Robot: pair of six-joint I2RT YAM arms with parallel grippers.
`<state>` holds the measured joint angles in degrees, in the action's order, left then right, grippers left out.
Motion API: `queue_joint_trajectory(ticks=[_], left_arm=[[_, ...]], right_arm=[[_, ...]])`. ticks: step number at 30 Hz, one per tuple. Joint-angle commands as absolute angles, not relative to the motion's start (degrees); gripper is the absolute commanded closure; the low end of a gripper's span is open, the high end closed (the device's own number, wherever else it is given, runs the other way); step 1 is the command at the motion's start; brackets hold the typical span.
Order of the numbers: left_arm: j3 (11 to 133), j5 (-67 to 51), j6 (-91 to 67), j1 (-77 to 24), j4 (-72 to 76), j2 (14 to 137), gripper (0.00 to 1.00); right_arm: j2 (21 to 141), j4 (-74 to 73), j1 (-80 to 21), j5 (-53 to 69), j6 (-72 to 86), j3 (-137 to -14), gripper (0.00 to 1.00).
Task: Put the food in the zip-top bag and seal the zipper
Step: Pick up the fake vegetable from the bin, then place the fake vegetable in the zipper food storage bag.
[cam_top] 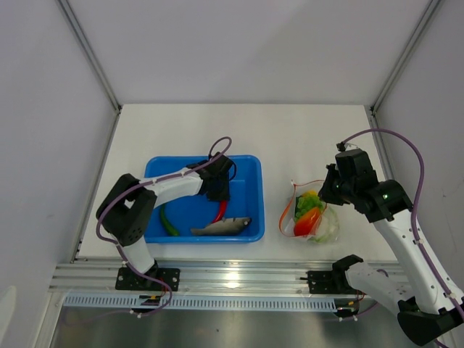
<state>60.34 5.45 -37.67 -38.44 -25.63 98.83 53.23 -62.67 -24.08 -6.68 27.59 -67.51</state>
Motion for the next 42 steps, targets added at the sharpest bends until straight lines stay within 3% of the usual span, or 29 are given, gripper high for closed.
queue_joint_trajectory(ticks=[1,4,7,8,17,27,33,42], left_arm=[[59.33,4.66,-38.41,-38.06,-24.35,98.7,0.69],[59.06,4.57,-38.15,-38.06,-24.08,98.96,0.78],[58.54,4.39,-37.97,-38.06,-23.82,97.56,0.98],[58.01,5.09,-37.97,-38.06,-23.64,96.6,0.99],[56.08,3.96,-34.63,-38.06,-20.06,73.15,0.99],[55.37,-20.36,-40.67,-38.06,-5.73,61.0,0.99],[47.3,-32.86,-59.74,-38.58,20.35,60.47,0.99],[37.35,-32.09,-82.95,-42.8,68.14,69.68,0.99]], right_arm=[[52.3,-60.29,-23.91,-5.89,28.39,-67.76,1.0],[52.21,-60.21,-23.82,-5.8,28.56,-67.76,1.0],[52.12,-60.21,-23.91,-5.71,28.65,-67.67,1.0],[52.03,-60.29,-23.82,-5.8,28.65,-67.59,1.0],[51.59,-60.29,-23.91,-5.8,28.91,-67.59,1.0],[51.68,-59.15,-23.82,-4.57,29.18,-66.97,1.0],[51.68,-58.36,-23.91,-3.43,29.7,-66.27,1.0],[51.33,-57.66,-23.91,-2.02,30.58,-65.83,1.0]])
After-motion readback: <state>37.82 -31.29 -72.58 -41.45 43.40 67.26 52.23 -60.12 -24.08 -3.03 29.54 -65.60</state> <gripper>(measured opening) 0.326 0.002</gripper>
